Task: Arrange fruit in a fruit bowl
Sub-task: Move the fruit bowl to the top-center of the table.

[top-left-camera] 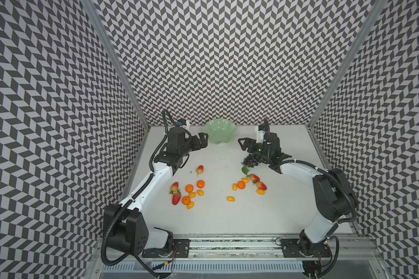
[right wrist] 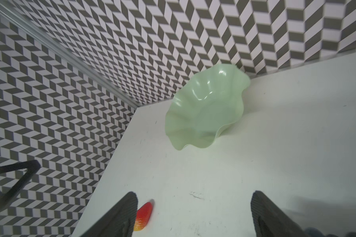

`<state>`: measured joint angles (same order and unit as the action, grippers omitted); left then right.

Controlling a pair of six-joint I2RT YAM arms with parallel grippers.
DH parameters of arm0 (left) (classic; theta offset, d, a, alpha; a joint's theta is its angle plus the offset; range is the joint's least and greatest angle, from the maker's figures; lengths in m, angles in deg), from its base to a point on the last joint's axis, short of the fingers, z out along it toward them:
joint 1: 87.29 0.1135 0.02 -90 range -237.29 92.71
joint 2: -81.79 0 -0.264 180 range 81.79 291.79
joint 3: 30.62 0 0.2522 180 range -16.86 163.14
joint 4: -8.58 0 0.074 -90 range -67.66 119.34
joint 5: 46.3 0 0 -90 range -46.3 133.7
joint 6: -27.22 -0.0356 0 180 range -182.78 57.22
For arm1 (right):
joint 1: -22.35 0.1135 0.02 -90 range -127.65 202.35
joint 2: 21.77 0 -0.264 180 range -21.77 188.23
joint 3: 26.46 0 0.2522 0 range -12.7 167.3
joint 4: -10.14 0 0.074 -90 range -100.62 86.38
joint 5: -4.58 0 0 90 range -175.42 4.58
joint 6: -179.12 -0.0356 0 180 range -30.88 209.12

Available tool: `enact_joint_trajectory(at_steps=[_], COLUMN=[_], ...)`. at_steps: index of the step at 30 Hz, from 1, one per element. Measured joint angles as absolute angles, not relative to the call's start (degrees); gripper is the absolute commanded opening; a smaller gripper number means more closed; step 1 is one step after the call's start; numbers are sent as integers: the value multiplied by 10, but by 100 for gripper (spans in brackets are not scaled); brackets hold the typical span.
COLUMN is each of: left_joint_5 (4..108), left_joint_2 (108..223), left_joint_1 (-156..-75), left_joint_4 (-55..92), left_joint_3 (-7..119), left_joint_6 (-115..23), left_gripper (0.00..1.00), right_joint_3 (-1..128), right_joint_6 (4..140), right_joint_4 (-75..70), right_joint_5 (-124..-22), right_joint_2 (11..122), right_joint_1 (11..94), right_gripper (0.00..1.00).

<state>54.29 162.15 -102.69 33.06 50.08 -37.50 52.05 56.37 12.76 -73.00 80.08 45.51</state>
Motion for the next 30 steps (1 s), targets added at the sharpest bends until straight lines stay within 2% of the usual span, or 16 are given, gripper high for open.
enact_joint_trajectory(at_steps=[14,26,30], left_joint_5=[626,639,649], left_joint_2=[1757,1764,1764], left_joint_1=[-1020,-978,-964], left_joint_4=[354,348,344], left_joint_3=[626,595,594], left_joint_6=[-392,-406,-406], left_gripper=[100,100,100], right_joint_3=[791,976,997], right_joint_6=[482,482,481], right_joint_4=[-22,-105,-117], right_joint_5=[-771,-774,-782], right_joint_2=[1030,1157,1174], right_joint_1=[470,470,470], right_gripper=[61,47,38])
